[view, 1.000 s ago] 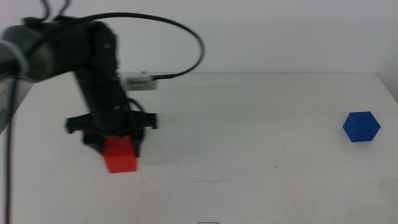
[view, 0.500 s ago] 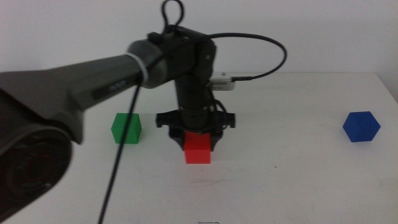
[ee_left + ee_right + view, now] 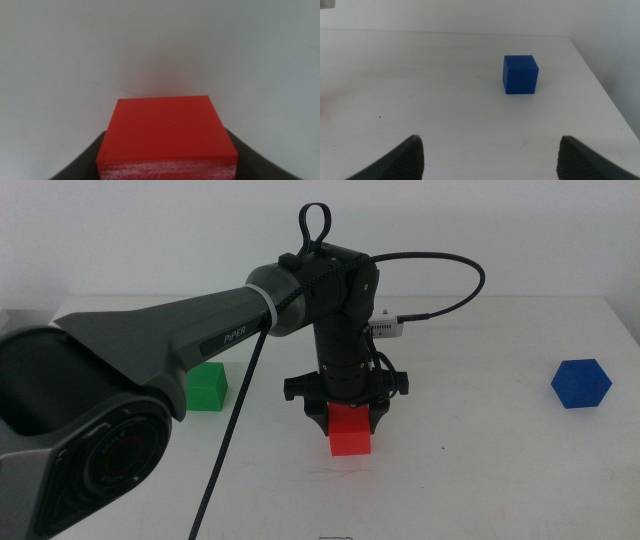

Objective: Stack red cubes first, then green, then blue cubes in a specific spot.

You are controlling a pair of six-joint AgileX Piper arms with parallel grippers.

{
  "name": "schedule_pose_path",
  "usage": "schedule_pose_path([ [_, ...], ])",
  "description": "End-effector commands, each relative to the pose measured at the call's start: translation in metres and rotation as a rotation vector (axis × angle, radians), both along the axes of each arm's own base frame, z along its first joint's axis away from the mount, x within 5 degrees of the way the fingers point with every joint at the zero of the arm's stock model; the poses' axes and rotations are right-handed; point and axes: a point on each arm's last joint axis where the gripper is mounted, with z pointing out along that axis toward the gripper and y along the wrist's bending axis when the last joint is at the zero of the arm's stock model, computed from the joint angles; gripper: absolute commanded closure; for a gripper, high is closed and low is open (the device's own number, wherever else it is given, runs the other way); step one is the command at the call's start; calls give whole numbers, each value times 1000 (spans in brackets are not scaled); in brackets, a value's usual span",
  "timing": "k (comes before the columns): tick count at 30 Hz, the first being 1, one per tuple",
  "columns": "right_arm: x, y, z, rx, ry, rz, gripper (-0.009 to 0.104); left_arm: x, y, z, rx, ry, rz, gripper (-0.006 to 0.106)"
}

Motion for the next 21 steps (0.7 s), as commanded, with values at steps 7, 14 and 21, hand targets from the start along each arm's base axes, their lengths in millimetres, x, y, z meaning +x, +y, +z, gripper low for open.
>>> schedule_pose_path([
  [7, 2, 1, 12, -13, -78, 5, 26, -13, 6, 30, 2, 35, 0, 98],
  [14, 2, 1, 12, -13, -78, 5, 26, -13, 8, 28, 16, 30, -2, 98],
  [21, 2, 1, 12, -13, -78, 5, 26, -9, 4, 13, 19, 43, -20, 98],
])
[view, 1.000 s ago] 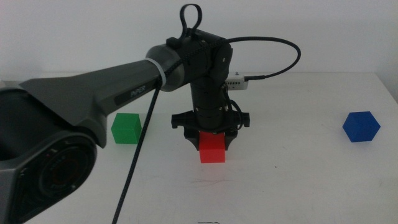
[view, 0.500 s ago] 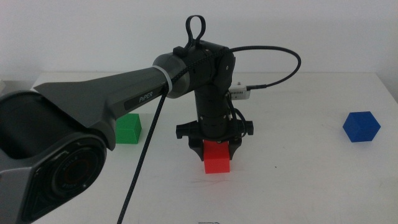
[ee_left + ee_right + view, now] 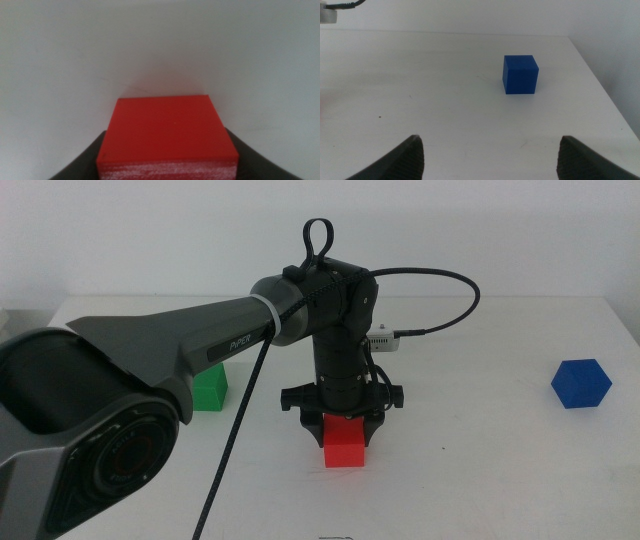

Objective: Stack red cubes first, then green, then blue cubes in a specific spot.

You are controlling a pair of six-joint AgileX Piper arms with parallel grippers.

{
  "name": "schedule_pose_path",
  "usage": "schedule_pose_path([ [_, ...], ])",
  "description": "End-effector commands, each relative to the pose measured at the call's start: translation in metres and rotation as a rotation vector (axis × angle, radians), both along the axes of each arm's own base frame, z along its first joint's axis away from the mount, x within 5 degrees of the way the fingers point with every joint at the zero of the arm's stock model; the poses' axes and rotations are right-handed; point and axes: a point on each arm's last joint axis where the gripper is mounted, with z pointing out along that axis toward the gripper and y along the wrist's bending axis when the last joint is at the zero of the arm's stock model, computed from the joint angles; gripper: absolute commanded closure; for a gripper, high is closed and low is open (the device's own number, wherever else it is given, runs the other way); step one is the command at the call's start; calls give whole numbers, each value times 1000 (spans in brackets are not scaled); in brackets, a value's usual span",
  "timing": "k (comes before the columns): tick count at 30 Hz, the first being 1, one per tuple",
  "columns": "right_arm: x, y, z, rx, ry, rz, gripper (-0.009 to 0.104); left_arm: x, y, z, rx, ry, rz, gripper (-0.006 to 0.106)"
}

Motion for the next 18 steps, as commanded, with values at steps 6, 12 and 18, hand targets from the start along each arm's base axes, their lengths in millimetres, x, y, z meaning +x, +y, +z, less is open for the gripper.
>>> schedule_pose_path([
  [6, 2, 1, 12, -13, -78, 5, 26, -6, 1, 32, -34, -10, -35, 16],
  [12, 2, 1, 12, -13, -78, 5, 26, -7, 0, 42, -37, -7, -54, 7],
  [18, 2, 1, 12, -13, -78, 5, 26, -7, -1, 52, -65, -20, -49, 7],
])
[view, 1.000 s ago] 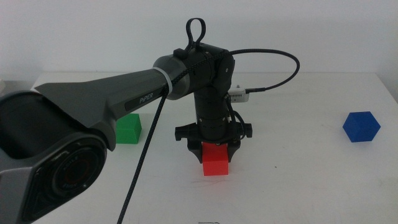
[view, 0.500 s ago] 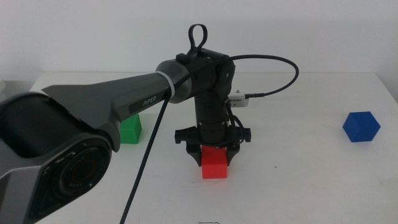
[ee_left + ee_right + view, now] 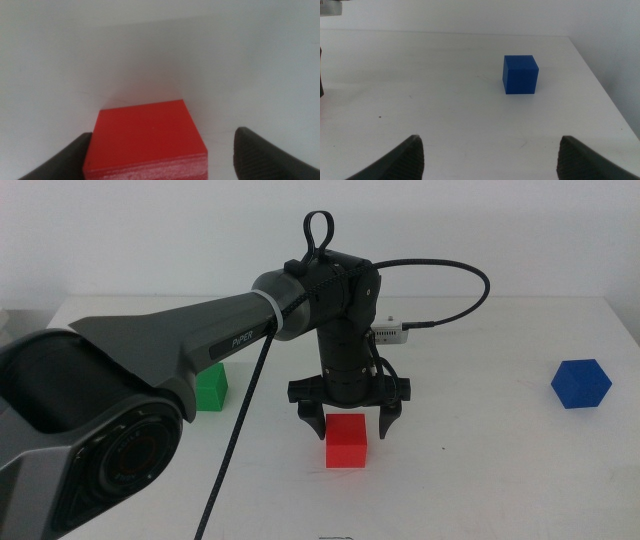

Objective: Stack red cubes first, then green, then blue cubes in a specific spot.

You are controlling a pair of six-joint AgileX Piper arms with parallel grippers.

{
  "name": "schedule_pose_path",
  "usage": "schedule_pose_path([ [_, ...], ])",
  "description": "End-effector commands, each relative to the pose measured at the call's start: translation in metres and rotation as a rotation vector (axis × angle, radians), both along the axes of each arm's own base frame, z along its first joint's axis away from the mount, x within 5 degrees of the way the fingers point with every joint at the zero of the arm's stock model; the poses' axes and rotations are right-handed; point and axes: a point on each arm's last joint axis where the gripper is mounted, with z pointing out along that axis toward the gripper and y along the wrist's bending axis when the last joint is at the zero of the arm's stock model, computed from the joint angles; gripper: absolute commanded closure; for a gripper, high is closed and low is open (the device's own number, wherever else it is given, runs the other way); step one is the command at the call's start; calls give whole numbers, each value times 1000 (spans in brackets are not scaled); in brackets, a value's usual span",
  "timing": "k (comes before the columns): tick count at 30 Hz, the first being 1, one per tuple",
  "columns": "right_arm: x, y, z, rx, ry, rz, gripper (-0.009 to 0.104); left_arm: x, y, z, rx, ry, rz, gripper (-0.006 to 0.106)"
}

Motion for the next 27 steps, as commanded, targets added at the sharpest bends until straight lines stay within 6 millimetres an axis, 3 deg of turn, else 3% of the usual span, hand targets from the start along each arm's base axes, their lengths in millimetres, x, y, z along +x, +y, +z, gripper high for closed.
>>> schedule_pose_path([
  [1, 2, 1, 12, -13, -78, 5, 26, -12, 5, 46, -28, 2, -7, 7],
  [14, 2, 1, 12, -13, -78, 5, 26, -9, 28, 86, -40, -101, 29, 7],
  [27, 2, 1, 12, -13, -79, 5, 26, 3, 105, 154, -21, -306, 76, 7],
])
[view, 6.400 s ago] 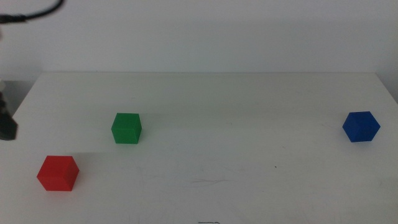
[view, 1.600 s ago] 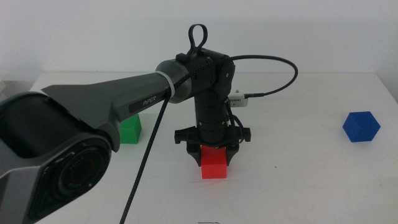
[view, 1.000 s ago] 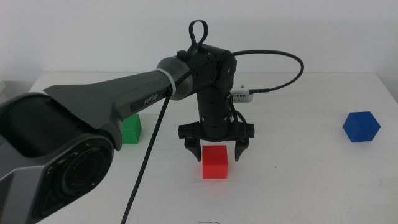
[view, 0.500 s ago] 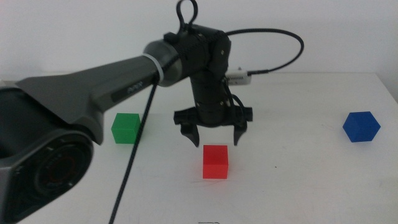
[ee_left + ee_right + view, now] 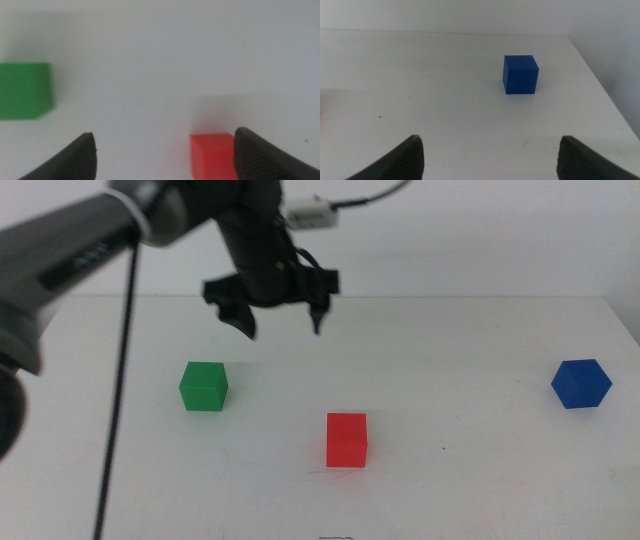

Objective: Stack red cubes first, then green, then blue cubes in a specific spot.

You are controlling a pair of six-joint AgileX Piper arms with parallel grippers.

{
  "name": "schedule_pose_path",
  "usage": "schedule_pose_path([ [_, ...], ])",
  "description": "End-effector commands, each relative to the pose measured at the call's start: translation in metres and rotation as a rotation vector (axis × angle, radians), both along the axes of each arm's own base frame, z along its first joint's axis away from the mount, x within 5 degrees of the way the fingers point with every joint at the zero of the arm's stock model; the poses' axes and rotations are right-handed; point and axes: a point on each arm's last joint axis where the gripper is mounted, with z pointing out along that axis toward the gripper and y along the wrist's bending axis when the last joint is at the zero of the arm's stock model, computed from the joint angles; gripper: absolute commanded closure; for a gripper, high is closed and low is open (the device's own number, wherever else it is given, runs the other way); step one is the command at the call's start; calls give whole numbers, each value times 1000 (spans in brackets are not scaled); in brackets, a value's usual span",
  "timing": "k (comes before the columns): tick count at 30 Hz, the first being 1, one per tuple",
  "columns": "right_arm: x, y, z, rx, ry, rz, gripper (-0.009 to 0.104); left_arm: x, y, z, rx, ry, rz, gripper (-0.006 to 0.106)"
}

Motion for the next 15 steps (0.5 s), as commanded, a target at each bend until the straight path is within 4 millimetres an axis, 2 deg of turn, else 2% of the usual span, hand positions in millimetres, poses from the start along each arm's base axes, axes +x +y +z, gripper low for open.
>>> schedule_pose_path([
  [1, 2, 1, 12, -13, -79, 5, 26, -14, 23, 41, 19, -41, 5, 7],
  [7, 2, 1, 12, -13, -79, 5, 27, -3, 56, 48, 61, -76, 38, 7],
  [15, 2, 1, 12, -13, -79, 5, 27, 8, 90, 48, 92, -84, 63, 7],
])
